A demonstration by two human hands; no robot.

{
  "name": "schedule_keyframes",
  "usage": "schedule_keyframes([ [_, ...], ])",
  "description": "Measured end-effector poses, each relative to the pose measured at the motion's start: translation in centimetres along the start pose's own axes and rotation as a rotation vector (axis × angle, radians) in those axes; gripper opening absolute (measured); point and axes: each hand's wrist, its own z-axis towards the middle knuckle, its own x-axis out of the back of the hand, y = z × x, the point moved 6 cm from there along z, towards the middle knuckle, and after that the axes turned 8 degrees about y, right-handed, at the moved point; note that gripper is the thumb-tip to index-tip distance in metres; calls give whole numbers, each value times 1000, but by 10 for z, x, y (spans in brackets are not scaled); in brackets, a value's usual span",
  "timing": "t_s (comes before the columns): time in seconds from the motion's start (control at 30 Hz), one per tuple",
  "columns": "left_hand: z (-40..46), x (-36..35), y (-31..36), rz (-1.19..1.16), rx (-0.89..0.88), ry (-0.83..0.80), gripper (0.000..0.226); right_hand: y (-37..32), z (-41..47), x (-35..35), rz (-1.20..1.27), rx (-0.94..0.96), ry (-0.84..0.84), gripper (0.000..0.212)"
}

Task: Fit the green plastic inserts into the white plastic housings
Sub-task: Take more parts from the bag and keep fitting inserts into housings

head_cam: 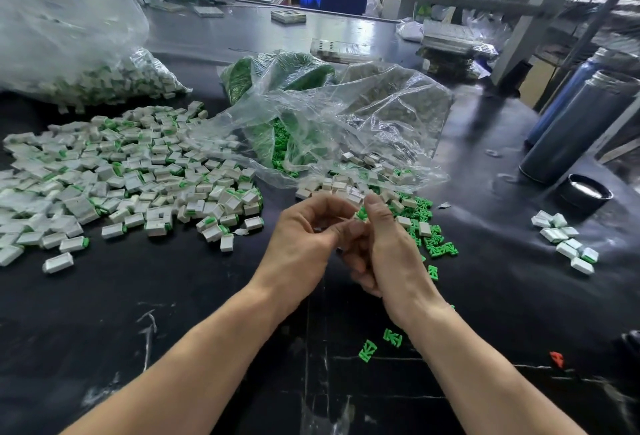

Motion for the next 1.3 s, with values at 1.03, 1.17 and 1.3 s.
schedule_keyframes([
  [1.03, -5, 1, 1, 94, 7, 69, 11, 1, 4, 4, -272, 246, 272, 62],
  [1.17, -7, 1, 1, 116, -4, 90, 10, -2, 3, 4, -323, 269, 284, 58],
  [1.3, -8, 0, 1, 122, 2, 108, 12, -4, 1, 5, -335, 278, 307, 55],
])
